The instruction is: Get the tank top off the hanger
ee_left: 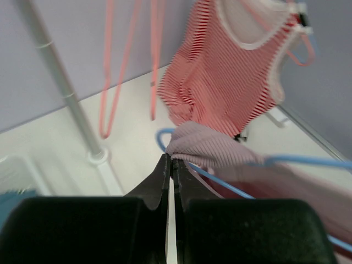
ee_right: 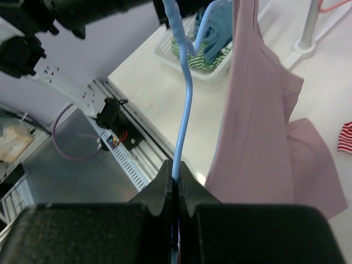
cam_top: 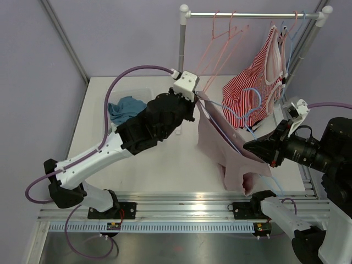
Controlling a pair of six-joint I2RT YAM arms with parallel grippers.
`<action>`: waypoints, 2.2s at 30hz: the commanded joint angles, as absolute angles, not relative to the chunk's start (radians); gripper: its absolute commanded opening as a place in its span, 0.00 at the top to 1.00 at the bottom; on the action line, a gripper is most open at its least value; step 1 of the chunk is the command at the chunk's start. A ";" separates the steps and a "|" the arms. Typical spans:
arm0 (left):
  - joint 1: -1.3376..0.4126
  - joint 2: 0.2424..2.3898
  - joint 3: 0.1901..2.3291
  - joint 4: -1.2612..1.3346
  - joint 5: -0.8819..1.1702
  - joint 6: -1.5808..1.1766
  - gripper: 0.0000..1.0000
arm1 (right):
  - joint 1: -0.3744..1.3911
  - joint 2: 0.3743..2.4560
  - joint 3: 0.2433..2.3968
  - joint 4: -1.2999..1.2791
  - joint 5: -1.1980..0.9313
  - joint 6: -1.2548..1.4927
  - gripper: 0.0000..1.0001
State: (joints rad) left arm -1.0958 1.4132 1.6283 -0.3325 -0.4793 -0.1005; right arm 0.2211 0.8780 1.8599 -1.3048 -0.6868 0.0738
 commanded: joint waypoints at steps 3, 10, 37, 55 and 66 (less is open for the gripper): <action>-0.980 1.287 1.573 -0.385 -0.816 -0.334 1.00 | 0.284 0.903 1.786 -1.230 -0.853 0.008 1.00; -0.825 1.194 1.503 -0.466 -0.703 -0.439 1.00 | 0.344 0.869 1.754 -1.143 -0.939 -0.049 1.00; -1.039 0.931 0.974 -0.316 -0.221 -0.360 1.00 | 0.344 0.468 0.665 0.765 -0.006 0.459 1.00; -1.035 0.920 1.091 -0.570 -0.496 -0.439 0.82 | 0.344 0.725 1.426 -0.736 0.290 0.307 1.00; -1.037 0.842 1.143 -0.679 -0.428 -0.425 0.01 | 0.342 1.169 1.947 -0.994 0.210 0.215 1.00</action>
State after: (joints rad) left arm -1.0374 0.8963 1.1088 -0.6617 -0.4484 -0.4339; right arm 0.3386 1.0962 1.8244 -0.9180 0.2379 0.2638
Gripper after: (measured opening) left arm 0.964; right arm 0.041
